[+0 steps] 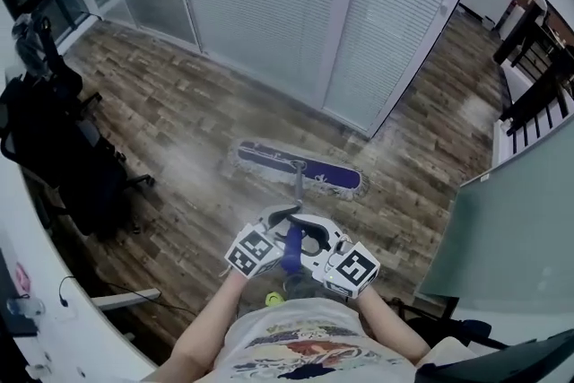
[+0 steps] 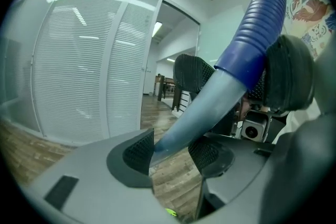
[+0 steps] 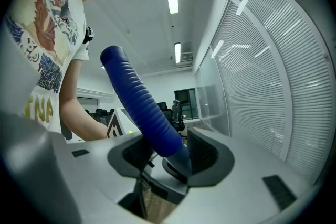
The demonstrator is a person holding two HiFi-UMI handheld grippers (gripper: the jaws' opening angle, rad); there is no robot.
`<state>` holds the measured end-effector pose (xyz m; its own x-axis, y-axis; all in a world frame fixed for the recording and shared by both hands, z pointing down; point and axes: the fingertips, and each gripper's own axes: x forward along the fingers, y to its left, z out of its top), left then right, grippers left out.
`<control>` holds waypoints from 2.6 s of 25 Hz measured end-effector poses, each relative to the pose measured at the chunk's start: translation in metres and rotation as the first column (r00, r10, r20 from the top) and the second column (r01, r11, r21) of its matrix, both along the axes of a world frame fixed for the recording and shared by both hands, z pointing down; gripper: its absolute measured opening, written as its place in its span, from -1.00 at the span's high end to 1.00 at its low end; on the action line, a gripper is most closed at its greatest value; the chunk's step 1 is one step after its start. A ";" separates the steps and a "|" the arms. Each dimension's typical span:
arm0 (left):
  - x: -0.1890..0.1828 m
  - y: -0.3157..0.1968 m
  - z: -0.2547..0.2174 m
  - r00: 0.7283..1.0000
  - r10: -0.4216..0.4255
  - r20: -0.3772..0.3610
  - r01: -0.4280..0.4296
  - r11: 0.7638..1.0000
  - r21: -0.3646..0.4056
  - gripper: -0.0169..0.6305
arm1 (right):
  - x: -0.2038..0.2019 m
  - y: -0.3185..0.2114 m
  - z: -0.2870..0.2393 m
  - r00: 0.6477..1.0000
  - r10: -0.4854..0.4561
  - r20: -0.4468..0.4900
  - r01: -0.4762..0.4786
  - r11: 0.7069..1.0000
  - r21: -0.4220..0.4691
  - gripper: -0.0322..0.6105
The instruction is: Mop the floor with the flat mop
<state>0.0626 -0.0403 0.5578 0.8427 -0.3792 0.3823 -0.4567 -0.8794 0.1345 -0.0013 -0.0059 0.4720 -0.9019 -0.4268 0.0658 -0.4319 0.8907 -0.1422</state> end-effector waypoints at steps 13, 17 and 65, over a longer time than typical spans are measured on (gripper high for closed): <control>-0.053 0.159 0.016 0.998 -0.067 -0.015 0.067 0.998 -0.016 0.41 | -0.054 0.161 0.011 0.996 -0.081 -0.026 0.083 0.991 0.103 0.32; -0.044 0.159 0.016 0.999 -0.053 -0.008 0.053 0.999 0.006 0.41 | -0.047 0.161 0.015 0.997 -0.078 -0.004 0.078 0.990 0.115 0.32; 0.050 -0.313 0.038 0.995 -0.056 0.087 0.052 0.997 0.048 0.43 | 0.055 -0.309 0.040 0.995 -0.074 0.064 0.069 0.994 0.079 0.29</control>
<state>0.1122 -0.3537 0.5953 0.7842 -0.4419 0.4356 -0.5121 -0.8573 0.0522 0.0536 -0.3151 0.5124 -0.9317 -0.3624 -0.0255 -0.3584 0.9283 -0.0987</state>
